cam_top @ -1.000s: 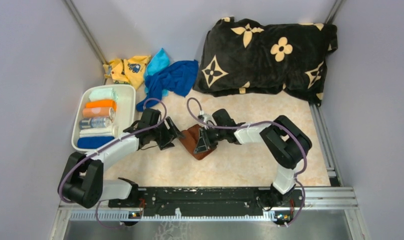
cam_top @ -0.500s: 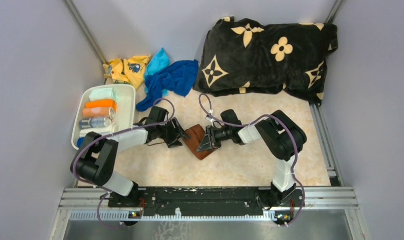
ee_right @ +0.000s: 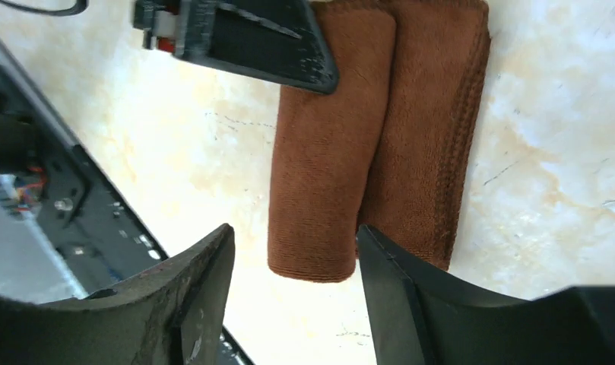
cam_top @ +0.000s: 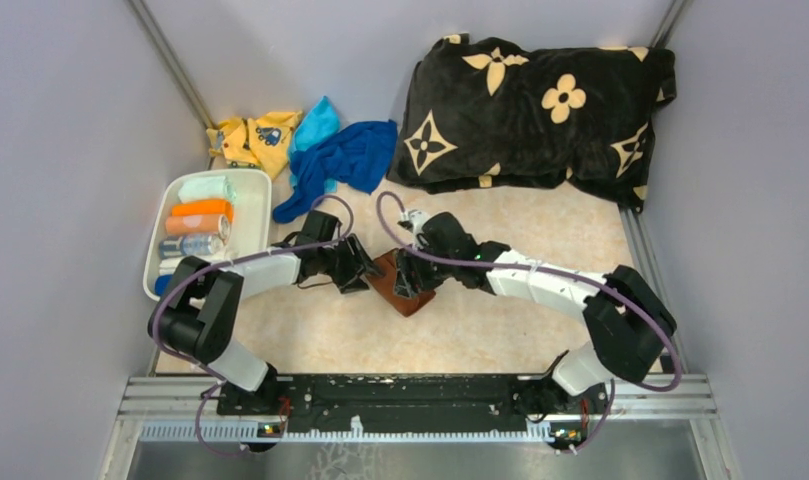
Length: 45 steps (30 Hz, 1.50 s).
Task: Roll the towels
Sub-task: Roll the towel at the center of the board.
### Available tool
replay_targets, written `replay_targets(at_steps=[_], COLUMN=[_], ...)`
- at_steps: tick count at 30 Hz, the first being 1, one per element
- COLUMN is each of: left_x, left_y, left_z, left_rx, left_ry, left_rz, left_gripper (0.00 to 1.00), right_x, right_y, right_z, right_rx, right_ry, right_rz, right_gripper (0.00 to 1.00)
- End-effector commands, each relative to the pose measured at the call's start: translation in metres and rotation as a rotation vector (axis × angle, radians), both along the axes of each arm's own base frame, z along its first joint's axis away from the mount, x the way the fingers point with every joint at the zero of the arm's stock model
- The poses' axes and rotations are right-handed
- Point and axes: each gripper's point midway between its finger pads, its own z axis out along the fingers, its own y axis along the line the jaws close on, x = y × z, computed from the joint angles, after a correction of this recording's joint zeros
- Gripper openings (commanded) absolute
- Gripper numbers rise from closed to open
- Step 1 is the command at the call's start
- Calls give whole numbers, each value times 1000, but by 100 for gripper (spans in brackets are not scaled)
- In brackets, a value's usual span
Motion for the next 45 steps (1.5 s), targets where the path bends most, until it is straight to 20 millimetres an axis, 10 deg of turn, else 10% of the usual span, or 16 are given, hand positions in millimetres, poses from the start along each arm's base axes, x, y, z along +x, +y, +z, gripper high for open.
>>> replay_targets(at_steps=[1,13,25,31,45], left_x=[-6,-7,-1,10,-16], left_y=[13,13,6,2,-1], left_z=[-23,-27,-20,12,57], left_rx=[104,128,98,4,-241], left_ry=[45,47,10,-85,-201], left_rz=[15,5,-8,-1,23], left_gripper=[60,62,69,76,84], right_x=[14,-12,-33,-44,-32], right_y=[-7,27,-16,-1,19], right_z=[28,-13,-95,-82,-48], right_rx=[-226,-493,-695,-452,205], right_ry=[-316,-457,-332,-136,346], right_rz=[-21,126,200,218,99], right_gripper=[61,61,37,13,11])
